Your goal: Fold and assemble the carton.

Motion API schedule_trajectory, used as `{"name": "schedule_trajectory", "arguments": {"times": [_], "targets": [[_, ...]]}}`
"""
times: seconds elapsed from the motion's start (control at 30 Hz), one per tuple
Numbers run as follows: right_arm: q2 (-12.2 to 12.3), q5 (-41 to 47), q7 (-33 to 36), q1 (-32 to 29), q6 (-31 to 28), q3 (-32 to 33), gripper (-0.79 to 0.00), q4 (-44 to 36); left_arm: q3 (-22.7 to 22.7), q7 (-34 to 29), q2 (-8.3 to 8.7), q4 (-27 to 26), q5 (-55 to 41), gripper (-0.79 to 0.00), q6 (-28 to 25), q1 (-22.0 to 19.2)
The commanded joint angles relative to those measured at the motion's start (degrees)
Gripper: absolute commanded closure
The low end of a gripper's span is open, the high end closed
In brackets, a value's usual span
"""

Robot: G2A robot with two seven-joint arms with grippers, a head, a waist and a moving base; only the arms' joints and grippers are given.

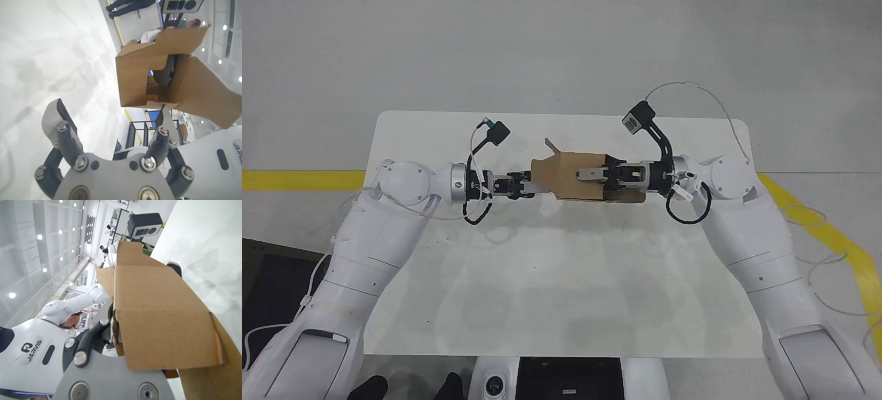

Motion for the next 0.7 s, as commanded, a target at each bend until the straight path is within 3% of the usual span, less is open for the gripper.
{"name": "schedule_trajectory", "arguments": {"times": [0.0, 0.67], "targets": [[-0.05, 0.06, 0.51, 0.25, 0.02, -0.32, 0.000, -0.02, 0.20, -0.16, -0.05, -0.06, -0.11, -0.785, 0.07, -0.03], [-0.80, 0.71, 1.15, 2.46, -0.08, -3.17, 0.000, 1.71, 1.19, -0.95, -0.24, -0.84, -0.47, -0.785, -0.26, -0.13]]}}
